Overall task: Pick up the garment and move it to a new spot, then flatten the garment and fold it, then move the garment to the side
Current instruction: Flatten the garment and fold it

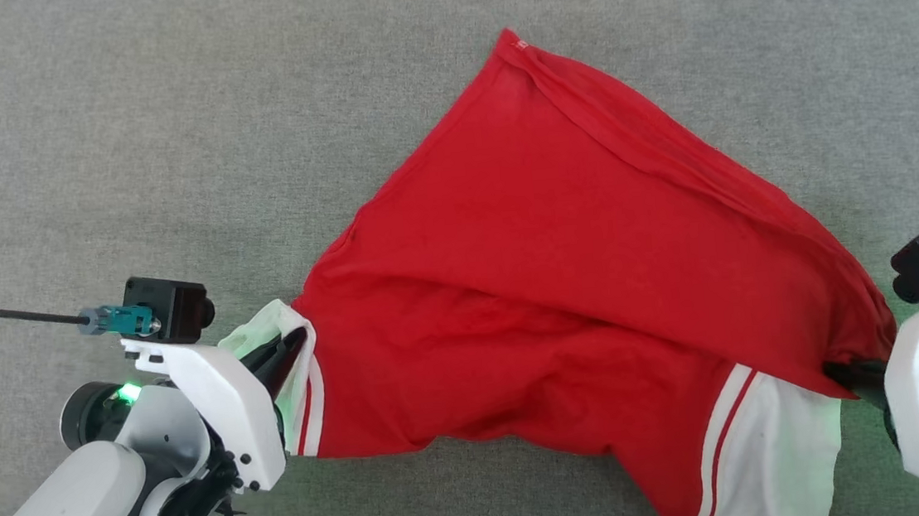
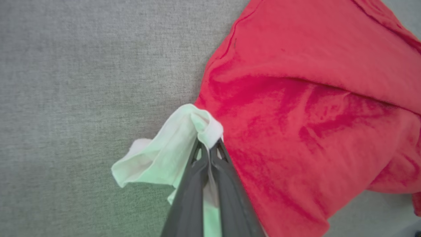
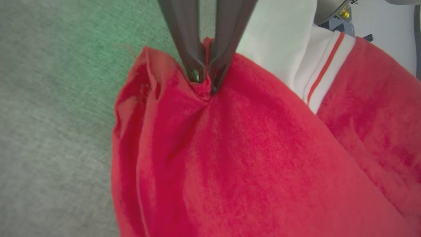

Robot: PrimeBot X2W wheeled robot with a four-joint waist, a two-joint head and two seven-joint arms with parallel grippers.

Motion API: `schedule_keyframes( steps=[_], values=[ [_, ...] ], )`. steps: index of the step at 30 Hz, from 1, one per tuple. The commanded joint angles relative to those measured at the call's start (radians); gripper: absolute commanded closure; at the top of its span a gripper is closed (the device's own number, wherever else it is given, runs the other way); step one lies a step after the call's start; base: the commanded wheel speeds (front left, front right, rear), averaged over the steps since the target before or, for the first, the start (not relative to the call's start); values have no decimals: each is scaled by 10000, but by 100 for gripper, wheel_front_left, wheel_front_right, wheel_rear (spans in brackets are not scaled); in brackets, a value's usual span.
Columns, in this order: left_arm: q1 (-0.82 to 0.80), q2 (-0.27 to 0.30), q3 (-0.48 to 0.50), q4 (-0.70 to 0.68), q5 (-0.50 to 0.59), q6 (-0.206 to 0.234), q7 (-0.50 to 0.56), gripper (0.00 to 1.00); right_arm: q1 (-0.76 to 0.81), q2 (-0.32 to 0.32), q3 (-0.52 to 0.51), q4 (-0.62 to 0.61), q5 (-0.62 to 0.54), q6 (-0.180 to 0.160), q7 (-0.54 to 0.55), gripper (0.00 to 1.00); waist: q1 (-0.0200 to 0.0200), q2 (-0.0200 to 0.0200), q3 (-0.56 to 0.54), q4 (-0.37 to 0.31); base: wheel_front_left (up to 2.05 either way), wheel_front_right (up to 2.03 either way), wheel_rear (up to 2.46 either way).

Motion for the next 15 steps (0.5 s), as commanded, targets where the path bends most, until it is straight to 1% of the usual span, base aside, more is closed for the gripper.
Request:
schedule_keyframes(
  steps=[1,3,4,5,6,9,10,12,15],
  values=[
    [-67,-48,-8,-19,-53,10,-2,100,177,142,-4,197,-282,1,-285,100,0,-1,88,45,0,0,0],
    [-154,-96,-39,15,-29,-27,19,100,280,356,29,629,-511,-2,-705,99,0,-1,137,80,0,0,0],
    [-187,-109,-50,37,-10,-33,20,100,205,380,141,826,-640,-2,-998,62,0,-1,152,91,0,0,0],
    [-207,-139,-57,64,-4,-50,18,100,177,438,215,1122,-702,-5,-1218,53,0,-1,157,93,0,0,0],
    [-217,-172,-69,86,-9,-62,11,100,198,344,416,1346,-846,-17,-1326,0,0,-1,148,94,0,0,0],
    [-180,-186,-79,148,-43,-90,-23,100,81,266,560,1618,-772,-28,-1650,0,0,-1,78,66,0,0,0],
    [-147,-181,-71,152,-42,-95,-61,100,53,134,560,1548,-762,-39,-1651,0,0,-1,39,47,0,0,0],
    [-52,-161,-84,174,-32,-71,-89,100,35,-26,322,1260,-742,-41,-1563,0,0,-1,-56,18,0,0,0],
    [16,-145,-100,120,-64,-4,-82,100,112,-84,-51,384,-541,-22,-1220,0,0,-1,-161,1,0,0,0]
  ],
)
